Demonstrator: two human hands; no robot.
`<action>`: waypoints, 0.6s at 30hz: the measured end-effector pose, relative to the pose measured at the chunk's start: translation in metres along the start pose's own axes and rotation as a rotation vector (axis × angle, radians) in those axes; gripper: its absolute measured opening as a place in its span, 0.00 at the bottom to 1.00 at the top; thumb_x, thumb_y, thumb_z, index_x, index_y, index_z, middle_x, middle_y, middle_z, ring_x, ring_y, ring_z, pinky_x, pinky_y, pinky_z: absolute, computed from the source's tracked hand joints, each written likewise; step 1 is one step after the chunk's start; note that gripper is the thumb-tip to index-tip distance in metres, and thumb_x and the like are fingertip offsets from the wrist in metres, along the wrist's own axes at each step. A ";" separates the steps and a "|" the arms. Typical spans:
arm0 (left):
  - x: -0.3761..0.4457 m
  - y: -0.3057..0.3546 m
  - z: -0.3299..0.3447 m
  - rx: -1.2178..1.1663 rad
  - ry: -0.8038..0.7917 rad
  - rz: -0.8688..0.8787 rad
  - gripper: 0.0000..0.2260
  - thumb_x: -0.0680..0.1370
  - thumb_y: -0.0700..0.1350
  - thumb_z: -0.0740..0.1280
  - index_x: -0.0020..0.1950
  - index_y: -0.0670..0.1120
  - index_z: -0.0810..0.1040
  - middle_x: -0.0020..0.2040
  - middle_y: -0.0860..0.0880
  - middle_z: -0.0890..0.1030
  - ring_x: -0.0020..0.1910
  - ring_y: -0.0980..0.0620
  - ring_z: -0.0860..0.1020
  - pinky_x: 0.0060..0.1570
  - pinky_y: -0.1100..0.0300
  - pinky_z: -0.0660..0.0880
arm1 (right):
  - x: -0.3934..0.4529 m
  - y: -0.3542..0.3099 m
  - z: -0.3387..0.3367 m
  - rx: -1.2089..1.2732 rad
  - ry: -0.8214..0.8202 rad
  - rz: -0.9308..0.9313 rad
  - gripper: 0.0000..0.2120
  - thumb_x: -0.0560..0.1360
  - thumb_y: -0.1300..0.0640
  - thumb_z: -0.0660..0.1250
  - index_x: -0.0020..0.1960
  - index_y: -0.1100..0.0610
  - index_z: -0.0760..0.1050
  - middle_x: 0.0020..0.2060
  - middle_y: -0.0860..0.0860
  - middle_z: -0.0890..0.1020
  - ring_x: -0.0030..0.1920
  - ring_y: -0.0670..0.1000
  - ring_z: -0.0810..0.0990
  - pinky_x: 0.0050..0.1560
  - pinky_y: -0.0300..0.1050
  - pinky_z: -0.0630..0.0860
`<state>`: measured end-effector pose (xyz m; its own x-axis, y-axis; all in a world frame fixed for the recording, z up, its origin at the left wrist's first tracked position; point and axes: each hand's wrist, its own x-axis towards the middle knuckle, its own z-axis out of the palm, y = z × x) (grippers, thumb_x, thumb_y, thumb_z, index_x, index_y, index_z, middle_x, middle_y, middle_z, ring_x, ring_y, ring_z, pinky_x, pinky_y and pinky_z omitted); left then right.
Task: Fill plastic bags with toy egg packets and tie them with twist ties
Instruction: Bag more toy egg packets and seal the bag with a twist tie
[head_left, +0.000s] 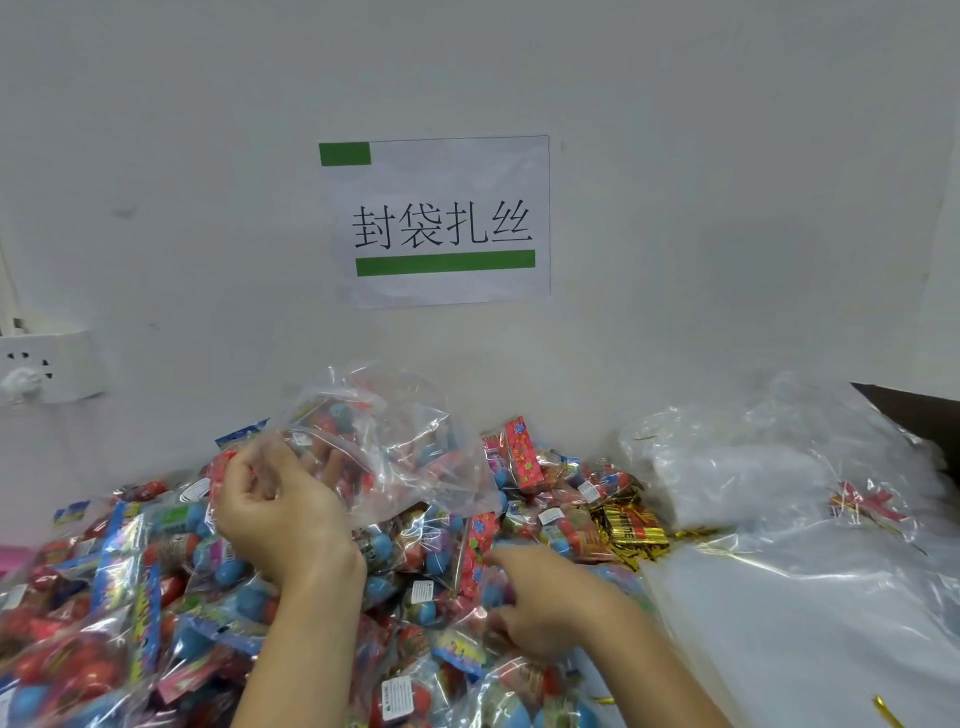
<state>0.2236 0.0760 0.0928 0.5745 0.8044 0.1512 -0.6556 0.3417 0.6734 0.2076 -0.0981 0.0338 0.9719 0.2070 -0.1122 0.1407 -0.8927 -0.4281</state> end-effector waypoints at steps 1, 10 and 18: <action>0.000 0.000 0.000 0.003 -0.003 -0.001 0.08 0.83 0.41 0.65 0.46 0.52 0.78 0.49 0.52 0.80 0.43 0.50 0.84 0.37 0.65 0.81 | 0.000 0.000 0.003 -0.003 -0.032 -0.001 0.31 0.80 0.56 0.64 0.80 0.52 0.57 0.77 0.54 0.64 0.74 0.58 0.68 0.71 0.52 0.68; -0.005 0.002 0.001 0.032 -0.023 -0.020 0.11 0.83 0.42 0.64 0.43 0.54 0.77 0.45 0.58 0.79 0.36 0.54 0.85 0.34 0.66 0.79 | 0.003 0.010 -0.004 0.332 0.109 -0.064 0.31 0.68 0.50 0.80 0.66 0.46 0.71 0.50 0.42 0.75 0.43 0.42 0.79 0.41 0.33 0.77; 0.000 -0.002 -0.001 0.034 -0.012 -0.021 0.05 0.83 0.43 0.65 0.49 0.49 0.79 0.48 0.56 0.80 0.37 0.55 0.85 0.34 0.65 0.80 | -0.013 0.056 -0.046 0.319 0.450 0.148 0.17 0.69 0.46 0.79 0.56 0.46 0.79 0.52 0.44 0.79 0.45 0.39 0.74 0.35 0.30 0.69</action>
<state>0.2248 0.0757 0.0905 0.5940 0.7912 0.1454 -0.6264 0.3415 0.7007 0.2112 -0.1695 0.0525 0.9715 -0.1637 0.1714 0.0012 -0.7200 -0.6939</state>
